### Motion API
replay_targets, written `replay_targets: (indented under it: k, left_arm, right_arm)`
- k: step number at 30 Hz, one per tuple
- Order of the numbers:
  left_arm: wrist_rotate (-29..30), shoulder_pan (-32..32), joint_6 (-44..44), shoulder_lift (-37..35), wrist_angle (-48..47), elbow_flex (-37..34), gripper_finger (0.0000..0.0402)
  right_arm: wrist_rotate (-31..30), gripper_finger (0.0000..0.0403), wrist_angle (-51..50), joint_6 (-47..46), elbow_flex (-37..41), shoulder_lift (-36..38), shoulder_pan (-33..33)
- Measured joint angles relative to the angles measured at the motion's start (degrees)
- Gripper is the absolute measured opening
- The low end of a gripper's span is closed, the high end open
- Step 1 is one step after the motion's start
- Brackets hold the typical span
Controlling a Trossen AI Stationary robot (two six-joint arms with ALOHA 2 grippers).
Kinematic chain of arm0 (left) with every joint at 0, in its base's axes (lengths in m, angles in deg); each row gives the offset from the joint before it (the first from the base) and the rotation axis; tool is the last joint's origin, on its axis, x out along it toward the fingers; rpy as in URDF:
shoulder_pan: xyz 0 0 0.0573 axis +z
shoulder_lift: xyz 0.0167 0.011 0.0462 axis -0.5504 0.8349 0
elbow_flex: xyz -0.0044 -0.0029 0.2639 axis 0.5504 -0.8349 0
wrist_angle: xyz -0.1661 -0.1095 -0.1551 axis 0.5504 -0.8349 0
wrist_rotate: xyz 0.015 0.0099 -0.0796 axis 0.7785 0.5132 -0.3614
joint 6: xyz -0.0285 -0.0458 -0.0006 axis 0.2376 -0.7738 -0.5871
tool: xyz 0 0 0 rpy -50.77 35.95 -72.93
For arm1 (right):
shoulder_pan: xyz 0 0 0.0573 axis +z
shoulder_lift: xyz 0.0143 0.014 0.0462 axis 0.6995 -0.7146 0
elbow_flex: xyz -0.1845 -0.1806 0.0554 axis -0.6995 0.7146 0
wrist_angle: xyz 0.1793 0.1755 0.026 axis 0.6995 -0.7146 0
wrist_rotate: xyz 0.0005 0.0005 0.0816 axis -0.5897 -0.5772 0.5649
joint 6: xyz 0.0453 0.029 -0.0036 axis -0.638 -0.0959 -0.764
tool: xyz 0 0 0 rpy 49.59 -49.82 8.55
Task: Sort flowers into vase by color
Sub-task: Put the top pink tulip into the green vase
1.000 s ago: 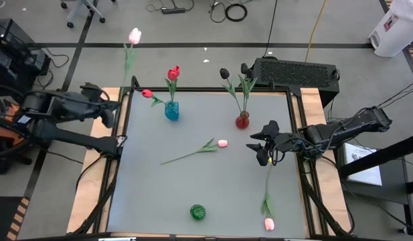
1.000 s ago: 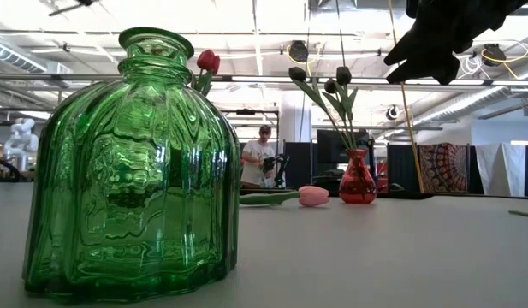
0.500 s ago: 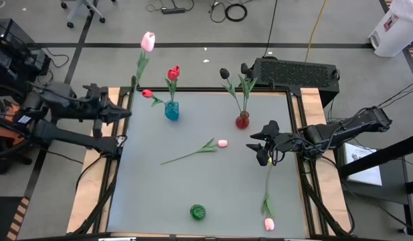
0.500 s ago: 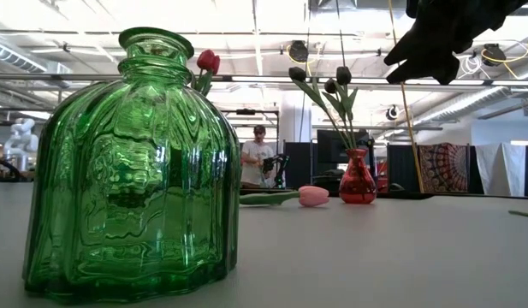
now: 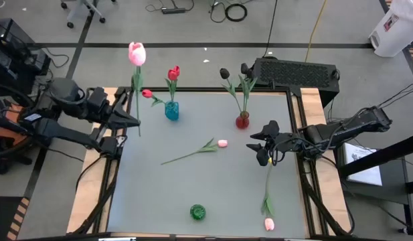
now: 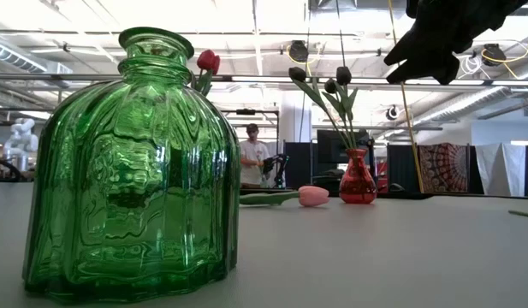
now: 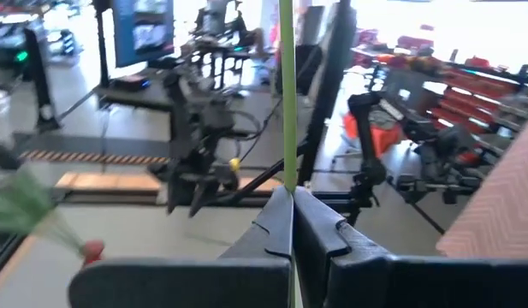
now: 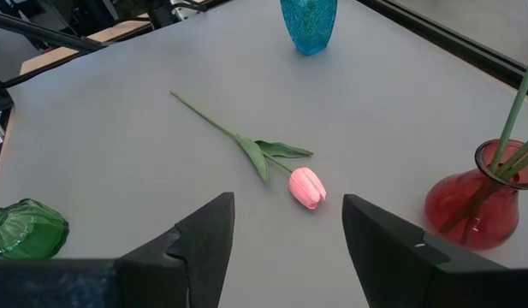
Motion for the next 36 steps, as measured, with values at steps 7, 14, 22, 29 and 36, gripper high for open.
replay_targets:
  k: [7,14,22,29,36]
  left_arm:
    - [-2.69,-5.11,2.04,6.14,9.41,-0.09,0.0000]
    - [-3.47,-9.89,3.72,13.52,16.35,-0.09,0.0000]
    - [-3.51,-12.30,4.95,21.71,22.89,-0.11,0.0000]
    - [-3.49,-12.58,4.94,28.16,29.03,-0.11,0.0000]
    - [-3.49,-12.45,4.77,32.98,32.04,-0.11,0.0000]
  right_arm:
    - [-0.02,0.0210,0.00,0.00,0.00,-0.01,0.02]
    - [-0.02,0.0210,0.00,0.00,0.00,0.00,0.00]
    - [-0.02,0.0210,0.00,0.00,0.00,-0.01,0.00]
    - [-0.01,0.0210,0.01,0.00,0.00,-0.02,0.00]
    - [-0.01,0.0210,0.02,0.00,0.00,0.00,0.00]
